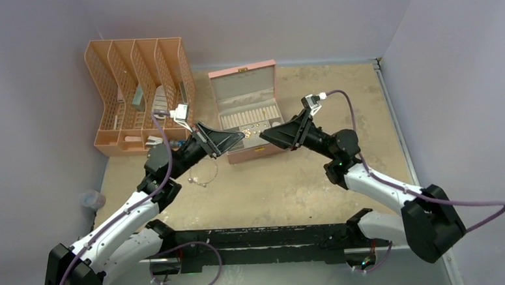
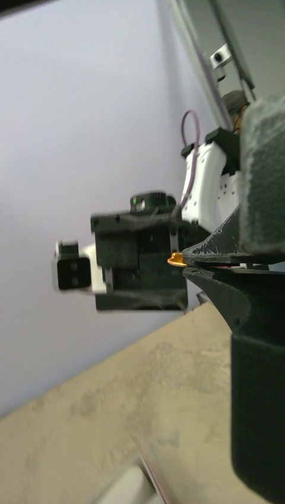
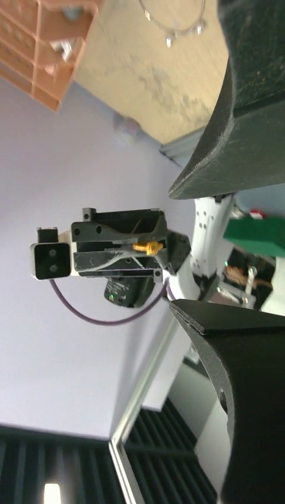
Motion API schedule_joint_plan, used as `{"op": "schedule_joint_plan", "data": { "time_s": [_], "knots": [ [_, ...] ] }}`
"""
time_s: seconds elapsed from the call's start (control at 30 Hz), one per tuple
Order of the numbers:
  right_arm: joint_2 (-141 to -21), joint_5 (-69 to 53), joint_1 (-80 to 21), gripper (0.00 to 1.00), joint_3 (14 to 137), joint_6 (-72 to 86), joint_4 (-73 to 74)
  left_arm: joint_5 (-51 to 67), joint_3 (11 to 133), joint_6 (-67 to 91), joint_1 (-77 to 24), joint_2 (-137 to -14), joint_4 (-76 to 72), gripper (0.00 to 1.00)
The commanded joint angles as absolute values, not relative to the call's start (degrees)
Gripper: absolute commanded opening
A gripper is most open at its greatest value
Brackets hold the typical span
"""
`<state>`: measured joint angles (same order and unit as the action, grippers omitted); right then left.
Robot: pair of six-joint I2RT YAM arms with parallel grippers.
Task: Organize the mixed jewelry
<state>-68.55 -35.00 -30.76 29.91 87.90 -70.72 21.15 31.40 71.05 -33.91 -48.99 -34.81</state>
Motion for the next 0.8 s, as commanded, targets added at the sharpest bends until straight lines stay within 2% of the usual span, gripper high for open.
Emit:
{"op": "schedule_joint_plan", "data": {
  "time_s": [0.0, 0.17, 0.57, 0.77],
  "knots": [
    [-63.29, -27.65, -30.66, 0.66, 35.56, 68.59, -52.06, 16.29, 34.28, 68.26, -34.09, -48.04, -23.94, 0.0],
    [-63.2, -26.23, -30.76, 0.67, 39.21, 59.27, -42.57, 16.72, 34.28, 69.55, -34.11, -48.17, -22.39, 0.0],
    [-67.59, -31.67, -33.13, 0.67, 39.8, 60.72, -47.16, 19.16, 33.38, 71.91, -34.1, -50.34, -26.26, 0.0],
    [-68.77, -33.65, -34.03, 0.58, 38.84, 64.43, -50.84, 19.7, 32.72, 72.77, -34.1, -51.35, -28.63, 0.0]
  ]
}}
